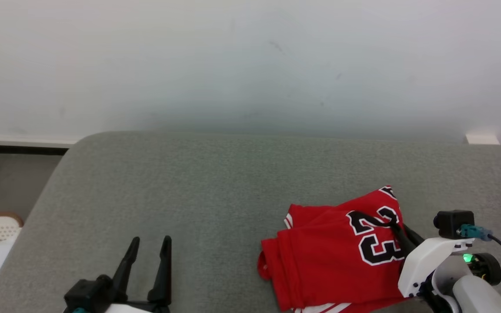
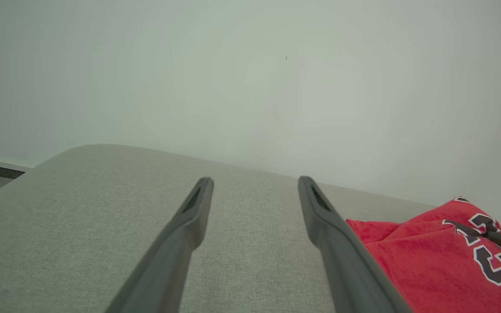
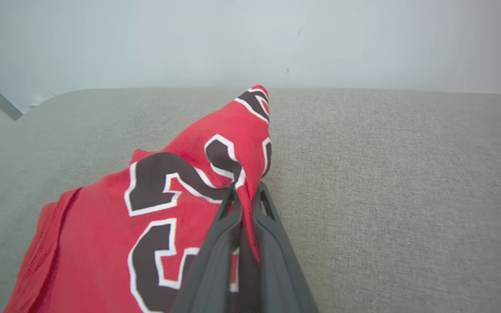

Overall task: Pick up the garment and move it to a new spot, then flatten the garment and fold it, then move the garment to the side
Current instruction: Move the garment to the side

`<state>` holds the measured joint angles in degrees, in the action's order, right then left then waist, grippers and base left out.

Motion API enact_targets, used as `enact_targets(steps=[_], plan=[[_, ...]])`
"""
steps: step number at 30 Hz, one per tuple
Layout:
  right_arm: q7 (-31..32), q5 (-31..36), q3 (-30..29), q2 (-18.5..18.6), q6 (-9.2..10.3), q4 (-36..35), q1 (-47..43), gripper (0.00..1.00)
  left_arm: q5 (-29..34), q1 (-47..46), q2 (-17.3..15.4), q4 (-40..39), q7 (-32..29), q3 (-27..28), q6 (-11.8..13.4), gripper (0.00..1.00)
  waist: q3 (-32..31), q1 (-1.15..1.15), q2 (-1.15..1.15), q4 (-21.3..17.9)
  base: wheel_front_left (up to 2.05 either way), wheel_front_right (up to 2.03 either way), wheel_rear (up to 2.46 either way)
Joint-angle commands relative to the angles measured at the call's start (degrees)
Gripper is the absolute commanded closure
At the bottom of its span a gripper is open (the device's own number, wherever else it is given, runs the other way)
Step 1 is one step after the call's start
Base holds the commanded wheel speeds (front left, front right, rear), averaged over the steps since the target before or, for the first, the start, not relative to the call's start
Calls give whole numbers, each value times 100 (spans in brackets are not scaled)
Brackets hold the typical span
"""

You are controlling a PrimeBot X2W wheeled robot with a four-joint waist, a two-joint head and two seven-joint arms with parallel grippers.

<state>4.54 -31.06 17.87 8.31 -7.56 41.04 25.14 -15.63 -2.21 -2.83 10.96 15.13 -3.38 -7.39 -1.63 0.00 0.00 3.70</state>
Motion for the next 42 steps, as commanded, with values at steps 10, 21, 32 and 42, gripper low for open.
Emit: enact_targets(steps=[10, 21, 32, 42], plan=[[-46, 65, -434, 289, 16, -311, 126, 100, -150, -206, -19, -50, -3, -556, -8, 0, 110, 0, 0, -1360, 0, 0, 0], [21, 205, -698, 175, 16, -644, -64, 100, -151, -324, -19, -58, -3, -1043, -8, 0, 236, 0, 0, -2453, 0, 0, 0], [94, 139, -911, 222, 16, -977, 51, 100, -74, -491, -29, 4, -3, -1314, -5, 0, 484, 0, 0, -2404, 0, 0, 0], [323, 106, -743, 1026, 16, -1127, 1137, 100, -10, -947, -389, -49, -3, -1497, -5, 0, 1616, 0, 0, -2004, 0, 0, 0]])
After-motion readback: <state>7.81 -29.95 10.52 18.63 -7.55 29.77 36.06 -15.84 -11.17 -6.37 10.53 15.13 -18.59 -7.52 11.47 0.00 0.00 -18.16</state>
